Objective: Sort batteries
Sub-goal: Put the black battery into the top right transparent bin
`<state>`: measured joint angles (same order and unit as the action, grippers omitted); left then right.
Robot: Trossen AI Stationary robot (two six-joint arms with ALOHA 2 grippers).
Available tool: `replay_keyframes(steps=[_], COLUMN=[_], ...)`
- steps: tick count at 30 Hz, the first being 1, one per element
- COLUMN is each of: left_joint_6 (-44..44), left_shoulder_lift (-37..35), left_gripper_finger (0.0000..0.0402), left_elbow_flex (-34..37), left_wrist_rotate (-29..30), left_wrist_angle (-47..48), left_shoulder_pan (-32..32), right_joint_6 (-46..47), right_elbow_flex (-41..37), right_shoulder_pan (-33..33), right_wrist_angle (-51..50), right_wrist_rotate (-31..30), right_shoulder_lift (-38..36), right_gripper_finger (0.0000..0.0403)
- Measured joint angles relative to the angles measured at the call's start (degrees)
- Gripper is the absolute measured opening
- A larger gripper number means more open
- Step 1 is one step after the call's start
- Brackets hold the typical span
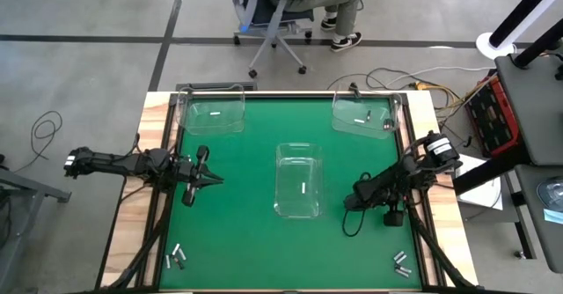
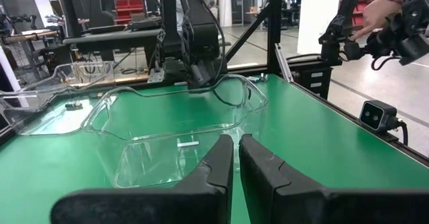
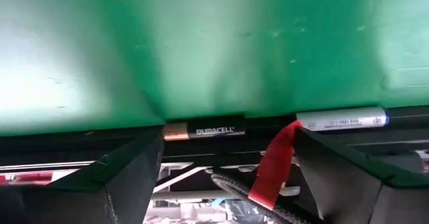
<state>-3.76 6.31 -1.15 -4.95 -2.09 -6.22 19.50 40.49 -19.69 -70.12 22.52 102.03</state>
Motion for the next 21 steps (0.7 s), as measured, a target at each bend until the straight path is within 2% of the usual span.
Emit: replay_keyframes(steps=[14, 21], left_joint_6=[0.0, 0.0], left_shoulder_lift=[0.0, 0.0], left_gripper_finger=[0.0007, 0.0007], left_elbow_flex=[0.0, 0.0], left_wrist_rotate=[0.0, 0.0], left_wrist_angle=[0.0, 0.0], left_shoulder_pan=[0.0, 0.0], right_joint_6=[2.9, 2.9], right_elbow_flex=[0.4, 0.9], right_shoulder_pan=[-6.7, -7.5], right_wrist_angle=[2.7, 3.9], right_wrist_rotate=[3.2, 3.4], right_shoulder_lift=[0.5, 1.7], right_gripper_finger=[0.0316, 0.0303])
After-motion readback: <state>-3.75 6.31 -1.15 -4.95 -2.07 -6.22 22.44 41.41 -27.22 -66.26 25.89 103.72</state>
